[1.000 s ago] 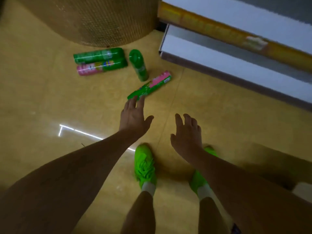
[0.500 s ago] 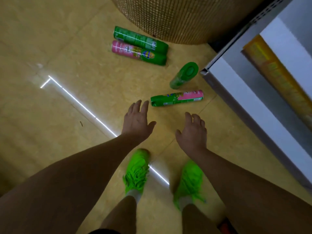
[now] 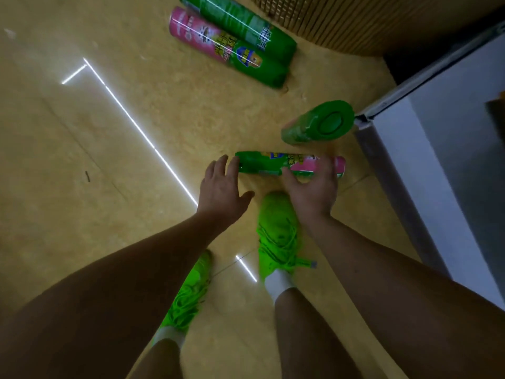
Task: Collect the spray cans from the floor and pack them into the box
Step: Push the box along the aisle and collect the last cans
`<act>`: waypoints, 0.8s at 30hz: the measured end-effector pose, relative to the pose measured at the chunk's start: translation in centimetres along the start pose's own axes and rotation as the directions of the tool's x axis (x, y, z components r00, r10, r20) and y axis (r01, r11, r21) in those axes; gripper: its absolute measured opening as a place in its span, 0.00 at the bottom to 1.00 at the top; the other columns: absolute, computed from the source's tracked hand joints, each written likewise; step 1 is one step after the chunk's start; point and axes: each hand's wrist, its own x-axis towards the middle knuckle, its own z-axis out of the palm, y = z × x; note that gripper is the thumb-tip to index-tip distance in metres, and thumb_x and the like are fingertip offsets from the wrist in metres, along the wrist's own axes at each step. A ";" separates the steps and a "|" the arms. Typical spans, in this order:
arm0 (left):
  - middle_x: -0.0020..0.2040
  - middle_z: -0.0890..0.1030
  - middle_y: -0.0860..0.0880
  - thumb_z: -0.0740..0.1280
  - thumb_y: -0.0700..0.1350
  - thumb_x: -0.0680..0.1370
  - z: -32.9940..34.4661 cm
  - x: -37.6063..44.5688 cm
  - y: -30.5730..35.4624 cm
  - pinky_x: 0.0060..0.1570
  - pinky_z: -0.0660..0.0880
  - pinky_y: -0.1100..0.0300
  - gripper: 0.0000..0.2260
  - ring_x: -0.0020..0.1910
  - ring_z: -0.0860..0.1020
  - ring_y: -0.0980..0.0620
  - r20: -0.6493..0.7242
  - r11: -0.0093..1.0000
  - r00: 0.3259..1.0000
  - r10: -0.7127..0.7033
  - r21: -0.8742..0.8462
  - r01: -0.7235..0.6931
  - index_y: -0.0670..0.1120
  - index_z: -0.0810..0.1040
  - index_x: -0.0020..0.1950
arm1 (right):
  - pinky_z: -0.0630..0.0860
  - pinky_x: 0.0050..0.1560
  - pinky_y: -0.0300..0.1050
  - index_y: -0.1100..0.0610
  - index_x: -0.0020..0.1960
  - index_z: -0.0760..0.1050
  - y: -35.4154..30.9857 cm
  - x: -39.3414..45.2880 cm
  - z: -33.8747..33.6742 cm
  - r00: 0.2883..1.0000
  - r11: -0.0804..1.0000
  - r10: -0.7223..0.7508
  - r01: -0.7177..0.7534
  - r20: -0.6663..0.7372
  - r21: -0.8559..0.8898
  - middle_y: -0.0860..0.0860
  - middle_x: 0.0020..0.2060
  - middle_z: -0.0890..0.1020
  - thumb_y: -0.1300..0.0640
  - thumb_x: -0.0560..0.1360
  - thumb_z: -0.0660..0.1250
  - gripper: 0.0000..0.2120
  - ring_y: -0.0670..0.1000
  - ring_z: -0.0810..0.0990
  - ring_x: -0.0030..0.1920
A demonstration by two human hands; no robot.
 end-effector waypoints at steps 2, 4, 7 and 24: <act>0.77 0.62 0.38 0.74 0.57 0.72 1.5 2.2 0.6 0.72 0.64 0.41 0.41 0.75 0.60 0.36 0.004 1.000 1.000 -0.009 0.003 0.009 0.44 0.60 0.78 | 0.75 0.57 0.49 0.59 0.67 0.70 0.4 1.8 1.1 1.000 1.000 0.021 -0.022 0.011 0.018 0.56 0.59 0.79 0.41 0.63 0.78 0.39 0.58 0.78 0.58; 0.77 0.63 0.39 0.75 0.57 0.71 3.0 4.3 1.2 0.72 0.64 0.41 0.42 0.75 0.60 0.36 0.002 1.000 1.000 -0.016 0.009 0.016 0.44 0.60 0.78 | 0.74 0.56 0.48 0.60 0.63 0.71 0.8 3.6 2.2 0.999 0.999 0.040 -0.040 0.030 0.027 0.57 0.57 0.79 0.39 0.62 0.78 0.39 0.58 0.78 0.57; 0.79 0.60 0.41 0.76 0.57 0.70 4.9 6.7 1.7 0.73 0.62 0.41 0.44 0.77 0.57 0.36 0.041 0.998 0.999 -0.006 0.064 0.004 0.46 0.58 0.79 | 0.72 0.59 0.49 0.64 0.60 0.72 0.8 5.5 3.7 1.000 0.999 0.000 0.000 -0.002 0.040 0.59 0.57 0.79 0.39 0.62 0.79 0.39 0.58 0.76 0.58; 0.56 0.77 0.43 0.77 0.56 0.65 6.5 9.7 0.2 0.53 0.71 0.49 0.32 0.58 0.72 0.40 0.176 0.993 0.984 -0.003 0.115 -0.017 0.49 0.74 0.66 | 0.78 0.56 0.51 0.63 0.51 0.82 -1.0 7.4 5.9 0.982 0.956 0.092 -0.041 -0.162 0.292 0.55 0.49 0.85 0.45 0.66 0.79 0.24 0.54 0.83 0.53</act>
